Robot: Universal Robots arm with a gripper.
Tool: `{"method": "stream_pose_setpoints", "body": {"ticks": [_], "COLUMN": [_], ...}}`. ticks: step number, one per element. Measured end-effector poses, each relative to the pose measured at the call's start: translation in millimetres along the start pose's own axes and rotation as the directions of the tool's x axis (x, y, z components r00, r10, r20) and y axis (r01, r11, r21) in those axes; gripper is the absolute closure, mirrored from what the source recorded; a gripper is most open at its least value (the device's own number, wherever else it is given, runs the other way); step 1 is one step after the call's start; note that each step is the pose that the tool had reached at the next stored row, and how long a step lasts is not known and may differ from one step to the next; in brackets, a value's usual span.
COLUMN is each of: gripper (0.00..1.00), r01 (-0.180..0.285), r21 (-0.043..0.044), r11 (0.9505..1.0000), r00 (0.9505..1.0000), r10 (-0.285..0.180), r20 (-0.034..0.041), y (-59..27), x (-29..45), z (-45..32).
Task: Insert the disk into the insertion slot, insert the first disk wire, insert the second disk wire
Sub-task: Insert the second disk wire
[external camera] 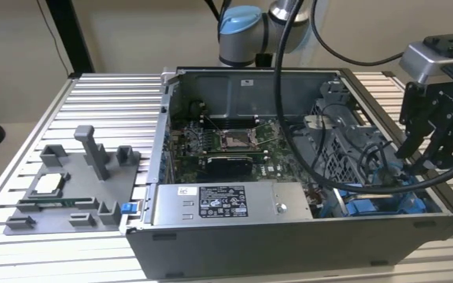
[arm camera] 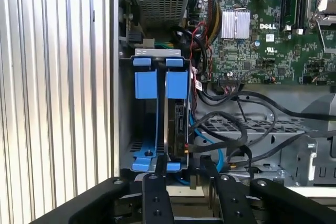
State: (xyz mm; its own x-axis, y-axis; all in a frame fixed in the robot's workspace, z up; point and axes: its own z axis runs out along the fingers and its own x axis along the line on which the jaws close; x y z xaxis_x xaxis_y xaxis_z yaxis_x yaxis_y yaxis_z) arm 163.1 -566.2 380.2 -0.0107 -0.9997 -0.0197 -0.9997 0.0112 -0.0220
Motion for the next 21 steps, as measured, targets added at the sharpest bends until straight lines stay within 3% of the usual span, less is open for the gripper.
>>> {"method": "stream_pose_setpoints", "body": {"ticks": [9,14,15,16,19,20,21], "gripper": [0.0,0.0,0.0,0.0,0.0,0.0,0.0], "r01": [-0.001,0.0,0.0,0.0,0.0,0.0,0.0], "r21": [-0.0228,-0.0256,-0.0256,-0.0258,-0.0266,-0.0282,-0.0335], "r11": [0.9997,0.9997,0.9997,0.9997,0.9996,0.9996,0.9994], "r00": [1.0,1.0,1.0,0.9999,0.9982,0.9977,0.9976], "r10": [0.0,0.0,0.0,0.0,0.001,0.002,0.002], "r20": [-0.0003,0.0001,0.0042,0.0144,0.0602,0.0678,0.0689], "y": [-23.7,-26.0,-26.1,-26.1,-26.2,-26.1,-26.2], "x": [-0.3,-0.3,-0.2,0.0,1.4,2.1,3.1], "z": [0.5,0.6,0.6,0.6,0.6,0.5,0.6]}}
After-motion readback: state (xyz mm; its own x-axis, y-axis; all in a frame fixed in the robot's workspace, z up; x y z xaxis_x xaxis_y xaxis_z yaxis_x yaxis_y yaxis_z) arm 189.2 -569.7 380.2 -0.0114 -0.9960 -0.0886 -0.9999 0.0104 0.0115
